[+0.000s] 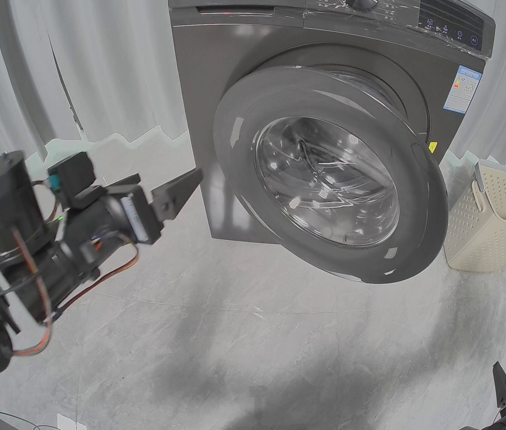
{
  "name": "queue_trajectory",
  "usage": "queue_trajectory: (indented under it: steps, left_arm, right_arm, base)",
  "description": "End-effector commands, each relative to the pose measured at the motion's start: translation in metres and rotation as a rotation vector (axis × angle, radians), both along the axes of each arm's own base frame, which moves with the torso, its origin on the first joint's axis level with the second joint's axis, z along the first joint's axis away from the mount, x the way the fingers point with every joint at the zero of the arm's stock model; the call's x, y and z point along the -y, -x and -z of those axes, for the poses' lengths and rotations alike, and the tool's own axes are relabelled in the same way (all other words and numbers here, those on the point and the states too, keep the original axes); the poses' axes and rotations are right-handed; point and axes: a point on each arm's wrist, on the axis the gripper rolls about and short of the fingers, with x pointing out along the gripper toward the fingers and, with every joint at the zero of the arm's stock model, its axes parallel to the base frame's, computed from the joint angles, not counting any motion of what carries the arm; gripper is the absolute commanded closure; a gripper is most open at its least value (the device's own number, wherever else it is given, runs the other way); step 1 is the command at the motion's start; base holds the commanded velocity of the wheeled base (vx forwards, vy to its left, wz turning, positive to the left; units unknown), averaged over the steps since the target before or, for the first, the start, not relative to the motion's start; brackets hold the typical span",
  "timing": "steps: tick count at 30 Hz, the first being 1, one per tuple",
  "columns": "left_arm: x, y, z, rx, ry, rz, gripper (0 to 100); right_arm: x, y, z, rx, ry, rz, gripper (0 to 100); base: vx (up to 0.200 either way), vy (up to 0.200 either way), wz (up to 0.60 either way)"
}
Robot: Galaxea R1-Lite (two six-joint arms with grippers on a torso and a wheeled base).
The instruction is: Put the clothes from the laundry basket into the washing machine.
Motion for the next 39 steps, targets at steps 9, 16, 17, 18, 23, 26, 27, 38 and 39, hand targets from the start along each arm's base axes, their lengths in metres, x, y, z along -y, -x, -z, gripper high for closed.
queue_trajectory:
  steps: [9,16,17,18,23,26,27,38,39]
  left_arm:
    - [-0.136,0.188,0.098,0.081,-0.026,-0.202,0]
    - [-0.142,0.215,0.129,0.075,-0.146,-0.338,0]
    - [-0.142,0.218,0.139,0.035,-0.221,-0.373,0]
    - [-0.142,0.217,0.140,0.024,-0.235,-0.386,0]
    - [-0.139,0.222,0.147,-0.013,-0.254,-0.510,0]
    - [-0.139,0.224,0.148,0.001,-0.259,-0.474,0]
    - [-0.139,0.223,0.146,0.003,-0.253,-0.484,0]
    - [-0.138,0.225,0.153,-0.011,-0.286,-0.410,0]
    - [-0.138,0.225,0.154,-0.015,-0.276,-0.408,0]
  right_arm:
    - [0.000,0.000,0.004,-0.001,0.001,0.000,0]
    - [0.000,0.000,0.005,-0.004,-0.001,0.006,0]
    - [0.000,0.000,0.005,-0.003,-0.001,0.004,0]
    - [0.000,0.000,0.004,-0.003,-0.001,0.003,0]
    - [0.000,0.000,0.004,-0.003,0.002,0.001,0]
    - [0.000,0.000,0.005,-0.007,0.004,0.000,0]
    - [0.000,0.000,0.005,-0.006,0.005,0.000,0]
    - [0.000,0.000,0.004,-0.001,0.005,0.001,0]
    - [0.000,0.000,0.004,-0.001,0.005,0.001,0]
  base:
    - [0.000,0.000,0.00]
    - [0.000,0.000,0.00]
    - [0.000,0.000,0.00]
    - [0.000,0.000,0.00]
    - [0.000,0.000,0.00]
    - [0.000,0.000,0.00]
    - [0.000,0.000,0.00]
    - [0.000,0.000,0.00]
    - [0.000,0.000,0.00]
